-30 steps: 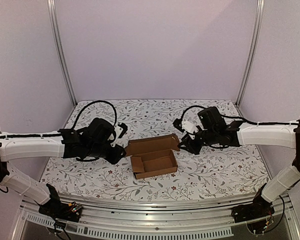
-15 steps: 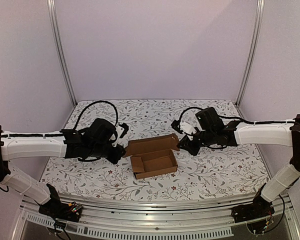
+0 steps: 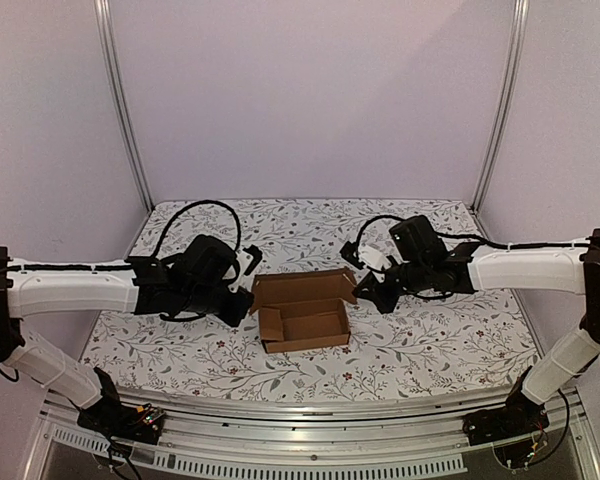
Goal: Fold the paper box
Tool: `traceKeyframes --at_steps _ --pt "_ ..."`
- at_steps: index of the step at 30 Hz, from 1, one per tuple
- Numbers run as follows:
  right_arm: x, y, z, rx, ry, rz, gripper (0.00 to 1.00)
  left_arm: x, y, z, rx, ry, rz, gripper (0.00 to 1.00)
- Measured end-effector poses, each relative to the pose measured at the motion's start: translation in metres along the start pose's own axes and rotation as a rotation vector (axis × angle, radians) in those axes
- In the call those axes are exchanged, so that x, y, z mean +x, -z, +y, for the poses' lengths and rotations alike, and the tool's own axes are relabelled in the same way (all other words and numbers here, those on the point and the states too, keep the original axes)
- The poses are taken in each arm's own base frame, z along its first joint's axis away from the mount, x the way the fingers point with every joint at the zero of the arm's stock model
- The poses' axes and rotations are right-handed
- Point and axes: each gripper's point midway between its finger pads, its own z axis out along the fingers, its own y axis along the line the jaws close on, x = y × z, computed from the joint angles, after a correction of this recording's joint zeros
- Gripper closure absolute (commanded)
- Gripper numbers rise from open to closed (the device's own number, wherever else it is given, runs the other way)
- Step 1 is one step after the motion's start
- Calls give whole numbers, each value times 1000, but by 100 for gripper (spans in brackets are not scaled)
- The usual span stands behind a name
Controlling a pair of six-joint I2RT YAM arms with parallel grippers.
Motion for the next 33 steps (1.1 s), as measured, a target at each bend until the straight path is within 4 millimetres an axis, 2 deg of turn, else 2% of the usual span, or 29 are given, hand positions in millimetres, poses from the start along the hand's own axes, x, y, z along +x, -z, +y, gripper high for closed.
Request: traceKeyframes --at_steps 8,14,22,27,33 --pt "-7 -2 11 56 -34 10 100 -9 -1 -10 18 47 5 100" --pt "-9 -4 21 110 -103 13 100 -3 -10 -15 14 122 40 100" --pt "-11 -6 22 181 -190 -7 100 -4 -18 -25 14 231 30 100" --pt "-5 -8 23 211 -218 -9 100 -1 -23 -38 23 249 35 100" --pt "15 -12 30 240 -218 19 100 8 -26 -50 24 250 52 100"
